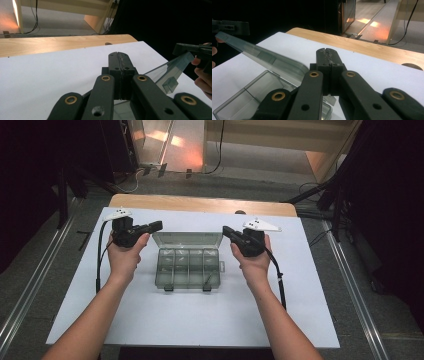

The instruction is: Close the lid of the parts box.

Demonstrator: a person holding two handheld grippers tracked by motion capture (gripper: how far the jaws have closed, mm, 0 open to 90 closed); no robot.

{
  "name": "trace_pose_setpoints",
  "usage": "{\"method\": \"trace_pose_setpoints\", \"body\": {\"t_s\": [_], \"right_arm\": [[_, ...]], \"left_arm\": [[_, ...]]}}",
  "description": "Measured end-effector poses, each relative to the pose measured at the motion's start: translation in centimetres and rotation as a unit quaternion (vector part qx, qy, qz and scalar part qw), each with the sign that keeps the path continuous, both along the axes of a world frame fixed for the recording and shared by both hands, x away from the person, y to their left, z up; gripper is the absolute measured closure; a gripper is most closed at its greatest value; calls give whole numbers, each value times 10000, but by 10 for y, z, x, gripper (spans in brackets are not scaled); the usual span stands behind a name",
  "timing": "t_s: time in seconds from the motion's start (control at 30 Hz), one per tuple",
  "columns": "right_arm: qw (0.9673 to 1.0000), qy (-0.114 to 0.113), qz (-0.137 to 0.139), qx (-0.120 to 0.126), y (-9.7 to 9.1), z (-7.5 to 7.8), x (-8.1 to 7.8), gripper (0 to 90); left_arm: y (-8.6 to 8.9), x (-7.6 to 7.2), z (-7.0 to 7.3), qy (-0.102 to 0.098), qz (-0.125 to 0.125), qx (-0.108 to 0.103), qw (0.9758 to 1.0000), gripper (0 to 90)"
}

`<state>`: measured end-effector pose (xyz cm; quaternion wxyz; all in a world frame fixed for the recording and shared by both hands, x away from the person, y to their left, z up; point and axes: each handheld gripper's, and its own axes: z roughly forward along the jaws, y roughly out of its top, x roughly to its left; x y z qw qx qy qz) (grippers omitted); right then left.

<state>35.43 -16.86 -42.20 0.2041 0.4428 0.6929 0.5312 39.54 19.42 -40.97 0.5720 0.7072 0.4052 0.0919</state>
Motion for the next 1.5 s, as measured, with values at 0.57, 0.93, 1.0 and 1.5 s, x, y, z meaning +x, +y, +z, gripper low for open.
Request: {"method": "trace_pose_setpoints", "body": {"t_s": [0.57,0.93,1.0,1.5], "right_arm": [[9999,-77,117,1,2,-3,-16,900],[9996,-138,241,63,3,-4,-30,900],[9995,-159,255,44,3,-4,-33,900],[9989,-282,302,-219,8,-21,-58,900]], "left_arm": [[-3,-19,-4,-224,-26,157,9996,900],[0,-35,-9,-304,-33,96,9995,900],[0,-39,-10,-330,-40,106,9994,900],[-1,-66,-29,-501,-10,171,9986,900]]}}
